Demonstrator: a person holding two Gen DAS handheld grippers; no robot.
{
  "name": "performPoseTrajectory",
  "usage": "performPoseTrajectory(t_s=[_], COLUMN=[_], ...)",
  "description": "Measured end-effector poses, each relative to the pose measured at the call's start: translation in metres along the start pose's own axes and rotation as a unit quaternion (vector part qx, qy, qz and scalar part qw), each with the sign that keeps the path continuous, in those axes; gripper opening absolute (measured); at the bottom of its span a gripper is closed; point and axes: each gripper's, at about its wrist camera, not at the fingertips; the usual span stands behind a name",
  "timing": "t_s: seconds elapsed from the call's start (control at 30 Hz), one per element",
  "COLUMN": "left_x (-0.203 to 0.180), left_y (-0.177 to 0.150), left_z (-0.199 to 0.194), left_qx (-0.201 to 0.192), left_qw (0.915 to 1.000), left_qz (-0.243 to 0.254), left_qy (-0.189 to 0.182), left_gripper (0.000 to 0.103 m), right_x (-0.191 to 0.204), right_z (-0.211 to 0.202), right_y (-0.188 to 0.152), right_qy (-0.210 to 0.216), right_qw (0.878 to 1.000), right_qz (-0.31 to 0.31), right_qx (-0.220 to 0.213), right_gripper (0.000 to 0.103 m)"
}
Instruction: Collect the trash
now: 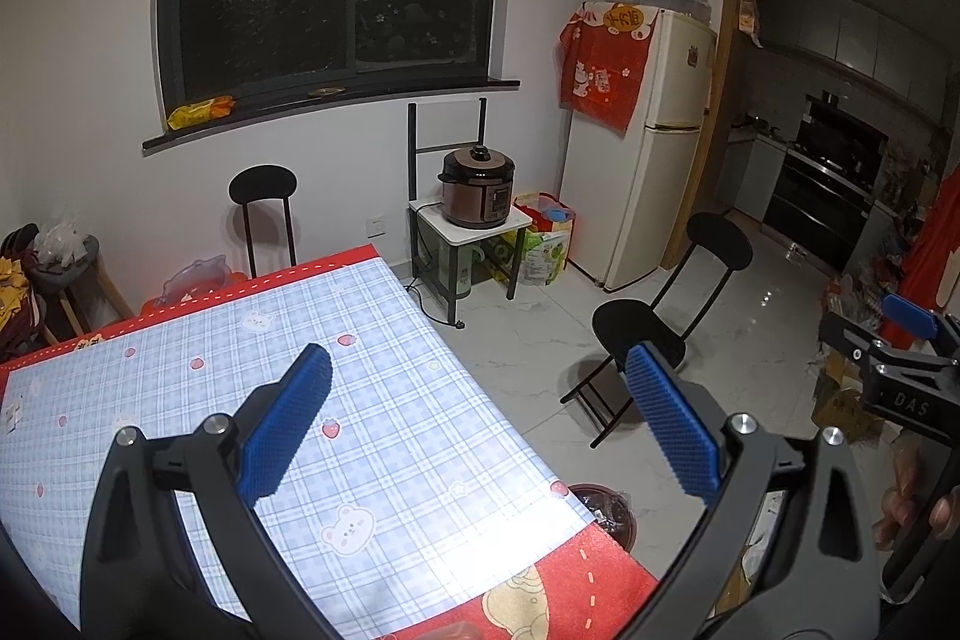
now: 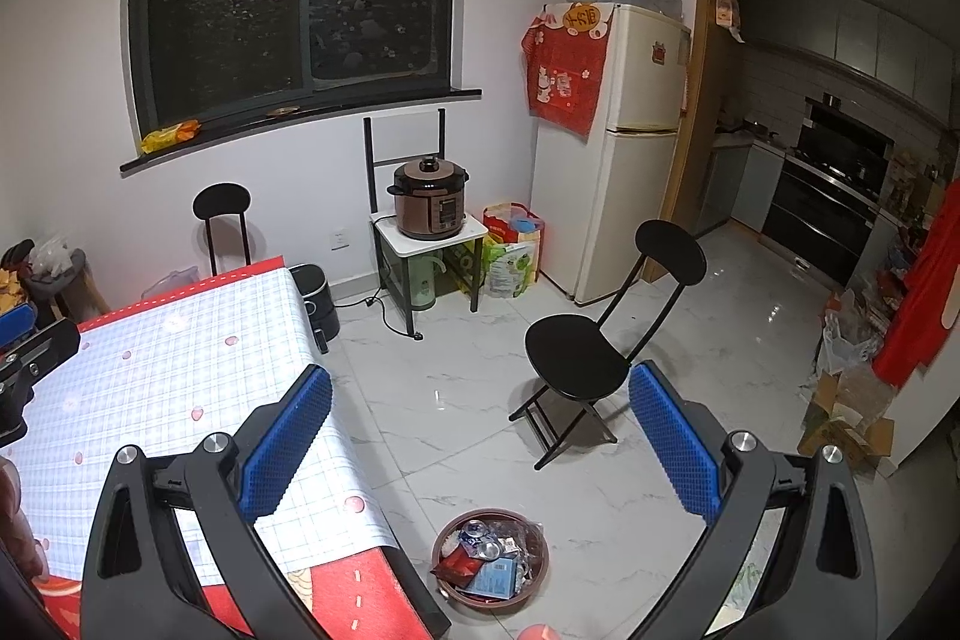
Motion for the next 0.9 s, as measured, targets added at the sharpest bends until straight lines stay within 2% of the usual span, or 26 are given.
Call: performPoseTrajectory(t_s=[0.9], left_x=[-0.018], left_y=[-0.002], left_z=[0.011], left_qx=[0.009], left_qw=[0.9996], left_qz=[0.015], left_qy=[-0.020], left_gripper=[0.097], right_x=[-0.016], right_z=[0.002], right_y=[-0.001], right_qy=[-0.024], right_qw=[1.000], right_qz=[0.017], right_qx=[0.008], right_gripper=[0.097])
Point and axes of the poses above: each gripper's, at about its wrist camera, not at the fingertips, and z roughly the way its jaws point, x to its left, y to its top, and after that the axes turned 14 degrees about -x, right-handed
